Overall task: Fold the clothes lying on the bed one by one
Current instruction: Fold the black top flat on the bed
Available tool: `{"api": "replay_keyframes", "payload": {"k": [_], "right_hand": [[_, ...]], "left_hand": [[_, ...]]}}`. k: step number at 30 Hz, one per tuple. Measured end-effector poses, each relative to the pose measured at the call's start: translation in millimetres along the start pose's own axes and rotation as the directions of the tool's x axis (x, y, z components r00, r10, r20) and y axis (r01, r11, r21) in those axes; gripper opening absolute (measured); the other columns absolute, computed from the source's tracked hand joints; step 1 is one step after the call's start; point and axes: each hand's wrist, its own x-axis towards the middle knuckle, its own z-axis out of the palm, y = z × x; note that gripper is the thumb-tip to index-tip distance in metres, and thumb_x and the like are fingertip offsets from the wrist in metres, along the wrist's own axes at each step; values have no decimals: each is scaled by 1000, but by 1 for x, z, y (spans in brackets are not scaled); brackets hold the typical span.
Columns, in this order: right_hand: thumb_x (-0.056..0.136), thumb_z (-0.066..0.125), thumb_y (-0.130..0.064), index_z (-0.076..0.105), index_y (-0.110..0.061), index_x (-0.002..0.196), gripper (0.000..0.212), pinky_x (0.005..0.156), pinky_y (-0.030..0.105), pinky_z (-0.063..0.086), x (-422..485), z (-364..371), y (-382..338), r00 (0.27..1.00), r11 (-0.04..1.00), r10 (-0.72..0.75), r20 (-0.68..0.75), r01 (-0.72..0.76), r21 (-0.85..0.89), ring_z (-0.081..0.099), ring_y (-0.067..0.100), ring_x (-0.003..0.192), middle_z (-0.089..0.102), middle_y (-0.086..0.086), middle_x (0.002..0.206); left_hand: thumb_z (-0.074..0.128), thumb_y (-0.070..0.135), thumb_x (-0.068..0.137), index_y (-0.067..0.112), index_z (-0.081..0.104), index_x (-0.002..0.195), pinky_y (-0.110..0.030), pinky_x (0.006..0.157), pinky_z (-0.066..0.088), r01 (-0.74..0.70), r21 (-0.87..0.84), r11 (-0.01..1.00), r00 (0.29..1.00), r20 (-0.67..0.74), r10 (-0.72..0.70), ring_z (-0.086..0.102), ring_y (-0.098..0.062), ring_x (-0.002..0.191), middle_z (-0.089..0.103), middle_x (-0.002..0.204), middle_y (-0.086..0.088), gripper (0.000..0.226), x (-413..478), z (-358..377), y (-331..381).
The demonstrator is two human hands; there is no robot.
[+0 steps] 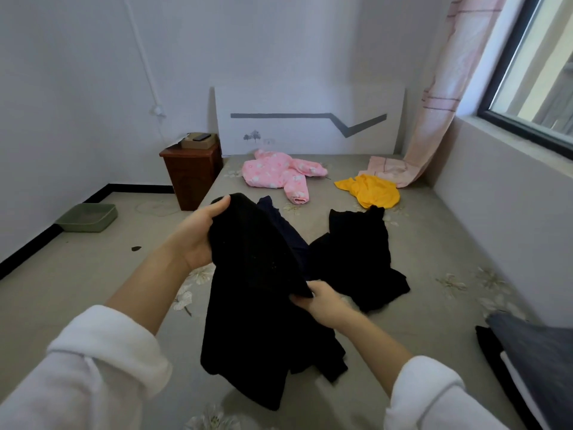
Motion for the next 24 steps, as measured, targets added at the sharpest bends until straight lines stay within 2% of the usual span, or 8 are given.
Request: {"api": "replay_keyframes", "payload": {"k": [3, 7, 10, 14, 17, 19, 22, 24], "right_hand": [[97, 53, -12, 66, -4, 107, 18, 70, 25, 44, 9, -20, -15, 998, 981, 10, -70, 4, 193, 58, 20, 79, 62, 9, 87], [96, 53, -15, 69, -11, 113, 24, 64, 22, 52, 7, -68, -54, 998, 913, 53, -17, -41, 405, 66, 18, 77, 70, 9, 95], [95, 55, -13, 73, -11, 107, 22, 70, 25, 54, 9, -81, -77, 996, 940, 55, 71, -75, 334, 68, 19, 81, 72, 11, 101], [96, 53, -14, 71, -16, 107, 21, 56, 14, 50, 7, -85, -102, 999, 986, -11, 36, 5, 164, 67, 6, 66, 73, 1, 88], [96, 54, -16, 72, -18, 105, 20, 63, 14, 51, 5, -88, -113, 998, 997, -40, 42, 37, 65, 67, 7, 74, 73, 2, 94], [96, 54, -16, 73, -17, 106, 21, 68, 16, 51, 3, -87, -119, 995, 997, -74, 62, 75, -17, 67, 9, 78, 74, 4, 97], [95, 55, -18, 73, -11, 103, 20, 65, 26, 45, 5, -83, -125, 992, 935, -95, 84, 118, -333, 59, 13, 71, 71, 15, 91], [94, 54, -18, 72, -9, 98, 20, 65, 31, 44, 5, -80, -127, 990, 877, -115, 86, 142, -459, 58, 17, 69, 68, 20, 90]], "left_hand": [[50, 37, 95, 10, 64, 107, -36, 75, 48, -40, 61, 997, 998, -42, 43, 64, -26, 97, 70, 99, -11, 32, -3, -28, 13], [54, 35, 93, 10, 63, 102, -32, 68, 48, 41, 385, 922, 980, -196, 38, 65, -24, 85, 70, 91, -12, 28, -3, -73, 15], [52, 38, 94, 2, 62, 103, -35, 73, 50, 149, 592, 792, 963, -268, 19, 65, -29, 87, 67, 97, -19, 38, 10, -94, 0], [53, 37, 95, 7, 54, 68, -27, 50, 40, 176, 823, 540, 933, -314, 174, 47, -18, 50, 48, 56, -6, 40, 31, -100, -20], [52, 43, 95, 7, 59, 105, -36, 81, 48, 161, 928, 335, 899, -278, 338, 60, -26, 95, 61, 103, -14, 38, 37, -85, -37], [49, 51, 93, 13, 48, 131, -35, 89, 44, -8, 925, 380, 910, -151, 385, 52, -24, 115, 51, 130, -11, 54, 31, -63, -46], [50, 56, 86, 27, 42, 133, -21, 76, 44, -224, 708, 670, 975, 153, 164, 54, -7, 102, 53, 119, 7, 56, 15, -22, -59], [65, 43, 84, 33, 34, 135, -21, 75, 49, -235, 666, 708, 953, 302, 32, 58, -8, 102, 53, 115, 11, 60, 15, -5, -78]]}}
